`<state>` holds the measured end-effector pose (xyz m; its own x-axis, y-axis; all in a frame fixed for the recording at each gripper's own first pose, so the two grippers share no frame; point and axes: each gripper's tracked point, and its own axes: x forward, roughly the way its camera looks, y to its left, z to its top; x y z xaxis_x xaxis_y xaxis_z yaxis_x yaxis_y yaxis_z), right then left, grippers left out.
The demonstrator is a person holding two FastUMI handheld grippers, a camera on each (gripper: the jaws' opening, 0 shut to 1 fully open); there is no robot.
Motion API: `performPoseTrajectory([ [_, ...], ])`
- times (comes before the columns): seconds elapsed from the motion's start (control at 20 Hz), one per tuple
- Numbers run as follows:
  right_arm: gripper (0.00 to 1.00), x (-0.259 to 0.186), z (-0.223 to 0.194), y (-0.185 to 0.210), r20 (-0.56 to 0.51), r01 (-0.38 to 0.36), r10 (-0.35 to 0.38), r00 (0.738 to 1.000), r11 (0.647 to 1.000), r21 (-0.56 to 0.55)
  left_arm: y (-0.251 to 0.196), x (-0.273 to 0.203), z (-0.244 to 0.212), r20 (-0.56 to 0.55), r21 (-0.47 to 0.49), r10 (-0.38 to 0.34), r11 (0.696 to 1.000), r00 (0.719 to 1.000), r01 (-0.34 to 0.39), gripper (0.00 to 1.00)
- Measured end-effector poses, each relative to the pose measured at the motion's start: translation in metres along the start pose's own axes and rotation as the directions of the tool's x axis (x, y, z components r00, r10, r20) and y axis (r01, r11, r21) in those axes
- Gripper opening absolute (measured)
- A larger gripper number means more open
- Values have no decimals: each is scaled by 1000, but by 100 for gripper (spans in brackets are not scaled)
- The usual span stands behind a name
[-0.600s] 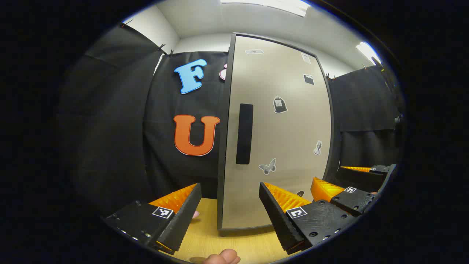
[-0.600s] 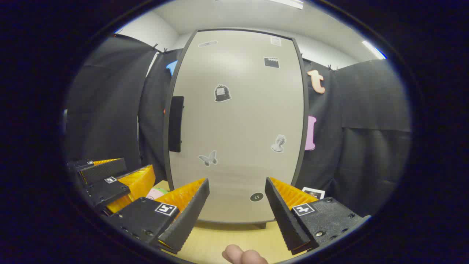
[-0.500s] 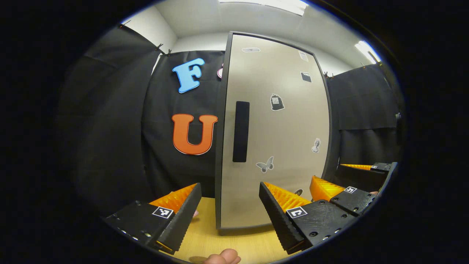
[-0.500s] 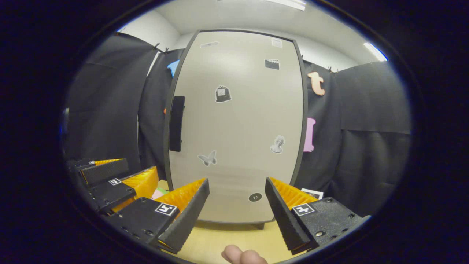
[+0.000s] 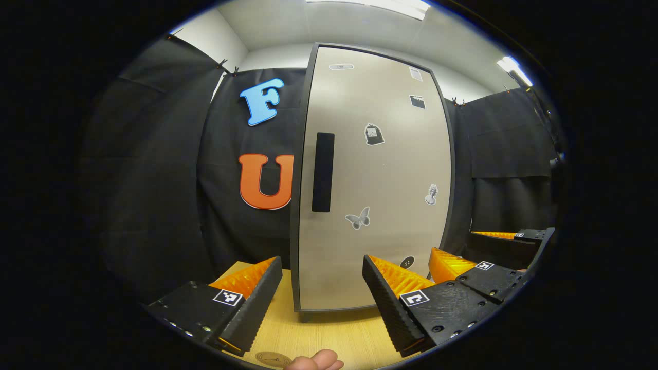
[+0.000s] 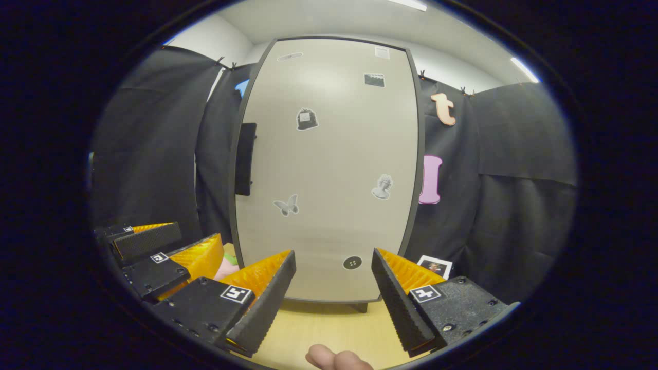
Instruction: Open the cabinet door with the right hand, grasp the bottle in the cabinet with the left hand and place it on the coaster, then close the cabinet door with the right hand.
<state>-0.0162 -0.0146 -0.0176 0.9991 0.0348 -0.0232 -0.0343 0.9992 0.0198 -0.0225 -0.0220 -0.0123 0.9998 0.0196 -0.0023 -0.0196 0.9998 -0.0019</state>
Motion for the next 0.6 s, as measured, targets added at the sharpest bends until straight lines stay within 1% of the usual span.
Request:
performPoseTrajectory([
  [0.1, 97, 2, 9, 8, 25, -43, 43, 999, 999, 5, 5, -2, 7, 27, -14, 30, 999, 999, -30, 95],
  [0.15, 97, 4, 14, 9, 32, -51, 51, 998, 999, -6, 9, -4, 10, 37, -17, 44, 999, 998, -44, 95],
  [0.25, 98, 8, 17, 4, 40, -48, 49, 998, 999, -17, 14, -6, 11, 48, -9, 58, 998, 997, -57, 95],
  [0.3, 98, 10, 15, 0, 38, -36, 36, 999, 999, -6, 17, -8, 11, 52, -2, 70, 998, 996, -70, 95],
  [0.35, 99, 13, 15, -2, 33, -39, 39, 999, 999, 16, 19, -11, 9, 51, 0, 77, 997, 996, -77, 95],
  [0.45, 99, 22, 18, 7, 23, -94, 93, 995, 994, 49, 14, -14, 7, 47, -4, 57, 998, 997, -57, 95],
  [0.5, 99, 25, 20, 8, 18, -108, 107, 994, 993, 53, 12, -16, 5, 47, -1, 46, 999, 998, -46, 95],
  [0.6, 99, 32, 28, 8, 18, -110, 109, 994, 993, 41, 13, -25, 0, 42, 8, 41, 999, 998, -42, 95],
])
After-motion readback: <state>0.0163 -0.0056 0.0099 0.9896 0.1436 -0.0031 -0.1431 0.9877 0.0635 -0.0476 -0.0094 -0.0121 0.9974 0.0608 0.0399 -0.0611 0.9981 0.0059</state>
